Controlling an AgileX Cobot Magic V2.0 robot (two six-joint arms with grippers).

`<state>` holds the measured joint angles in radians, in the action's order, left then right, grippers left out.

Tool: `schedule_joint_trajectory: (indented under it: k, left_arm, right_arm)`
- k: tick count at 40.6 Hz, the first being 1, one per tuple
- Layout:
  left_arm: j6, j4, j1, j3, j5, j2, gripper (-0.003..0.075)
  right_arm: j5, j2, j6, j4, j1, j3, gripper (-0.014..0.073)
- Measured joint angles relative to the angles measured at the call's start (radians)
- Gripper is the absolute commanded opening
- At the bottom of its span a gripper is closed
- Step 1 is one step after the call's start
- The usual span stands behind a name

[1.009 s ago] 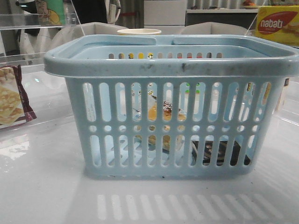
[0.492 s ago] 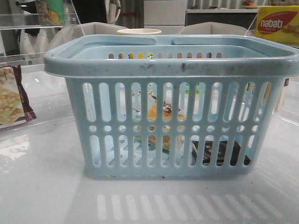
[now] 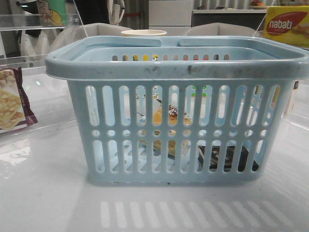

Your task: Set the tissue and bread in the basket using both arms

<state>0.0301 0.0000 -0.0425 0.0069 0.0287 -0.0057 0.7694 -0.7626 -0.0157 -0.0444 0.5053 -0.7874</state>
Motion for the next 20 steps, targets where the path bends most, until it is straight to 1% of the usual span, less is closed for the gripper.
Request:
schedule_joint_trajectory:
  k: [8,12,15,20]
  left_arm:
    - [0.0,0.0,0.0,0.0,0.0,0.0,0.0092]
    - [0.002,0.0,0.0,0.0,0.0,0.0,0.0092]
    - [0.002,0.0,0.0,0.0,0.0,0.0,0.0092]
    - [0.002,0.0,0.0,0.0,0.0,0.0,0.0092]
  right_arm:
    - [0.0,0.0,0.0,-0.003,0.0,0.0,0.0056]
    - [-0.03,0.023,0.0,-0.002,-0.039,0.027,0.0056]
    - [-0.099,0.062,0.0,-0.004,-0.095,0.077,0.0056]
    - [-0.294,0.178,0.0,-0.01,-0.221,0.215,0.0056]
